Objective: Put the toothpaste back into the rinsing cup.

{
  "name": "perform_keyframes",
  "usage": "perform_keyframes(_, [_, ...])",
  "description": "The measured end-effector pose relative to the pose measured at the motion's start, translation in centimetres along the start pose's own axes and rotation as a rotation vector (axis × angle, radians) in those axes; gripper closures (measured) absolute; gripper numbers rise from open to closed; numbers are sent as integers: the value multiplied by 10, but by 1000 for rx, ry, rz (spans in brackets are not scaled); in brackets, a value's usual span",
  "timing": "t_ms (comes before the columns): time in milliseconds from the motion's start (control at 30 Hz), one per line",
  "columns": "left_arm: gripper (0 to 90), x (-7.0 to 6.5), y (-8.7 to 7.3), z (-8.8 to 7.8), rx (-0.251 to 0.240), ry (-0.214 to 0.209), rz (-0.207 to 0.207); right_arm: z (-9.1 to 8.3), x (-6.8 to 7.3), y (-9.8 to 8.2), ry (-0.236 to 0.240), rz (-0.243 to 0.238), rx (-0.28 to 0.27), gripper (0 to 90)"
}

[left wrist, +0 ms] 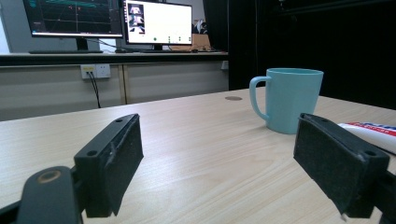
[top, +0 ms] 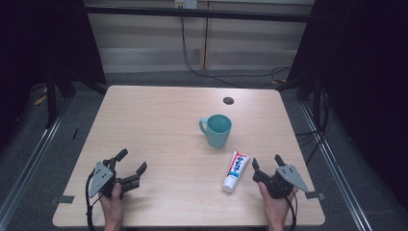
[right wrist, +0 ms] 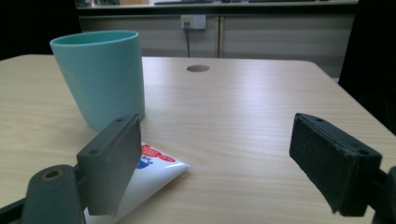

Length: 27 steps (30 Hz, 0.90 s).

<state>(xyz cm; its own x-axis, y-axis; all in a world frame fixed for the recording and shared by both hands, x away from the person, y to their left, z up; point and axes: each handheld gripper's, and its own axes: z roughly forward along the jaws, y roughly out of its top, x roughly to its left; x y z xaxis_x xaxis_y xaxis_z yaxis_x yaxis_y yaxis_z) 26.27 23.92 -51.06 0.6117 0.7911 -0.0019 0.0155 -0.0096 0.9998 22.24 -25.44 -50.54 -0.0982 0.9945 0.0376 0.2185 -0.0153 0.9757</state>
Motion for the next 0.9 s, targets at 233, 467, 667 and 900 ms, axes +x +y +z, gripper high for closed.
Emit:
perform_keyframes(233, [155,0,0,0,2,-2,3,0,5,3,12,-10,54,212])
perform_keyframes(467, [155,0,0,0,2,-1,2,-3,9,15,20,-34,65,240])
perform_keyframes(667, [155,0,0,0,2,-2,2,-3,13,29,53,-45,66,262])
perform_keyframes(900, [155,0,0,0,1,-3,2,-3,18,45,59,-68,103,260])
